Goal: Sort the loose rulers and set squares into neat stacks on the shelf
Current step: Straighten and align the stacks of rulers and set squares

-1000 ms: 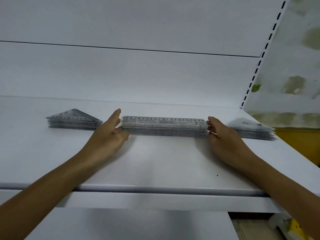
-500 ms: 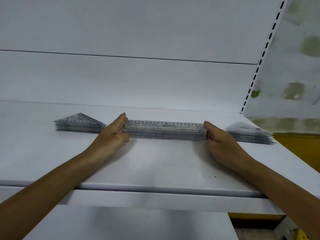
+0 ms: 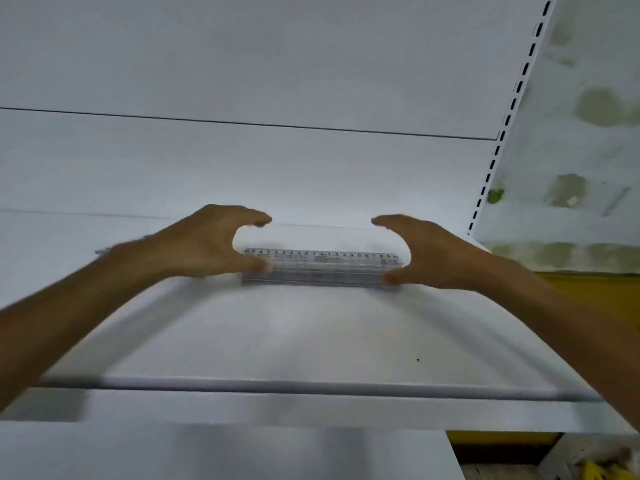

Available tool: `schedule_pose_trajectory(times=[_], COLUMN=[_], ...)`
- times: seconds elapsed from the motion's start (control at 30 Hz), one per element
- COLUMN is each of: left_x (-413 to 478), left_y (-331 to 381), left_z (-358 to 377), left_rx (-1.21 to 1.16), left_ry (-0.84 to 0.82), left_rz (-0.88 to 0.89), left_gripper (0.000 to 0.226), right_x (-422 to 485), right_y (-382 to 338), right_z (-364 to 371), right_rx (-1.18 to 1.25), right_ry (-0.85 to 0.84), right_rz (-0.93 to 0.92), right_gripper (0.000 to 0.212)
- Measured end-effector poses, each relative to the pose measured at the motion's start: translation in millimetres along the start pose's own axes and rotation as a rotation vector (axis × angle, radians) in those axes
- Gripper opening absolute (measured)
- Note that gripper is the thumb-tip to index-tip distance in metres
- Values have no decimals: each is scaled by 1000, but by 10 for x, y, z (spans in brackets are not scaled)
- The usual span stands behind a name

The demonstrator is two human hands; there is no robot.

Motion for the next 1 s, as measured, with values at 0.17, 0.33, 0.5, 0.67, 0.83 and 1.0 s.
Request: schedule_pose_trajectory(times=[0.17, 0.33, 0.5, 0.67, 0.83, 1.0], left_x=[259, 350, 432, 426, 402, 393], left_y=[14, -21, -80, -77, -64, -78], left_z=[123, 252, 297, 300, 294, 269], left_rx=[274, 267, 252, 265, 248, 121], left_ry=[-301, -352, -286, -275, -290, -281], left_rz=[-55, -33, 28, 78, 62, -18], left_gripper=[65, 54, 38, 31, 32, 42], right_x=[231, 373, 416, 429, 416, 408], right_y=[75, 88, 118, 104, 101, 73], right_z=[119, 160, 168, 164, 151, 122], right_rx=[-81, -167, -149, -159, -170, -103], right_ry=[-389, -398, -366, -387, -415, -457], right_rz=[88, 64, 39, 33, 67, 65], right_gripper=[74, 53, 45, 42, 60, 42])
Point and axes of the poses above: each hand's wrist, its own x-axis towards the middle knuckle, its own z-axis out of the palm, y = z × x, the point moved 6 cm from there along x, towards the middle knuckle, and after that the axes turned 9 degrees about -z, right-handed, at the moved point
